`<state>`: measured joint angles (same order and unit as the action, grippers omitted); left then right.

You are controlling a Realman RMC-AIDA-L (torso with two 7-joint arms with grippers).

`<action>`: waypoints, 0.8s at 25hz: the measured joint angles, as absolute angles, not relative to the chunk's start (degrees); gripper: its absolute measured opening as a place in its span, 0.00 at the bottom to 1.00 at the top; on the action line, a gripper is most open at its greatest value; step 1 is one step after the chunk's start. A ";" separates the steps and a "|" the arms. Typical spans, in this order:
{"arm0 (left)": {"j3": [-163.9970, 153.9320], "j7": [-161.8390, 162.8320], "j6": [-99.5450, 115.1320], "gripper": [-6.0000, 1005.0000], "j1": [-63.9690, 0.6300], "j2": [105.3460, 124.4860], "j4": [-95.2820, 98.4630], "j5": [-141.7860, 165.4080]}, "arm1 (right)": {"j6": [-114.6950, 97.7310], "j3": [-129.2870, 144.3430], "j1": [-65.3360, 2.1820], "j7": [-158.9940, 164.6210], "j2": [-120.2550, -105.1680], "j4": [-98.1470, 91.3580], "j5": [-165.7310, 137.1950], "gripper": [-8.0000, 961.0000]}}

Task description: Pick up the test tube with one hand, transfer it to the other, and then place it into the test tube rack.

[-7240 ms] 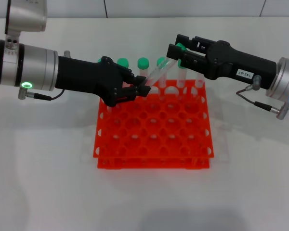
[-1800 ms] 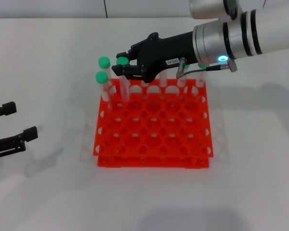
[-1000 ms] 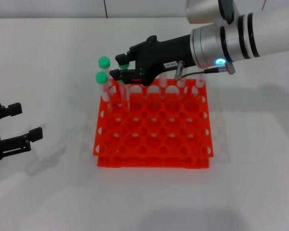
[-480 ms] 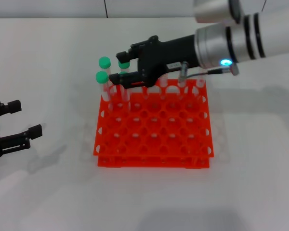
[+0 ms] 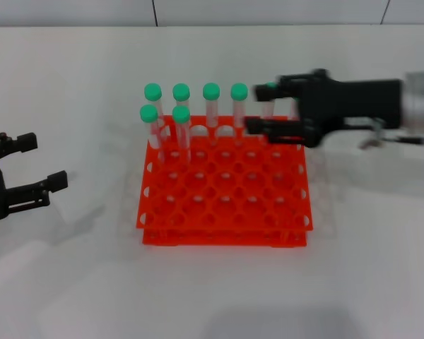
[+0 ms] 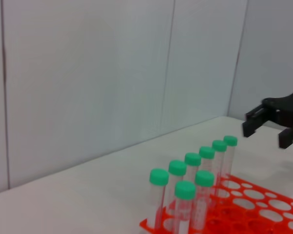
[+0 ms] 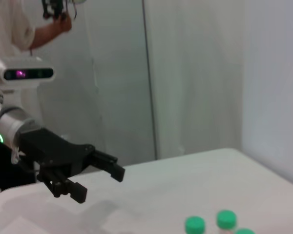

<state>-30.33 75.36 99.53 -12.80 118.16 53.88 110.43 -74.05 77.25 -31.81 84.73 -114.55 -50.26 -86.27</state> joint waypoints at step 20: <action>-30.94 79.85 100.54 0.89 -18.09 115.64 50.27 116.69 | -79.79 69.20 -21.26 68.82 -115.18 -39.59 -86.04 0.76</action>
<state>-30.94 79.85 100.54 -18.09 115.64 50.27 116.69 -79.79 69.20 -21.26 68.82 -115.18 -39.59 -86.04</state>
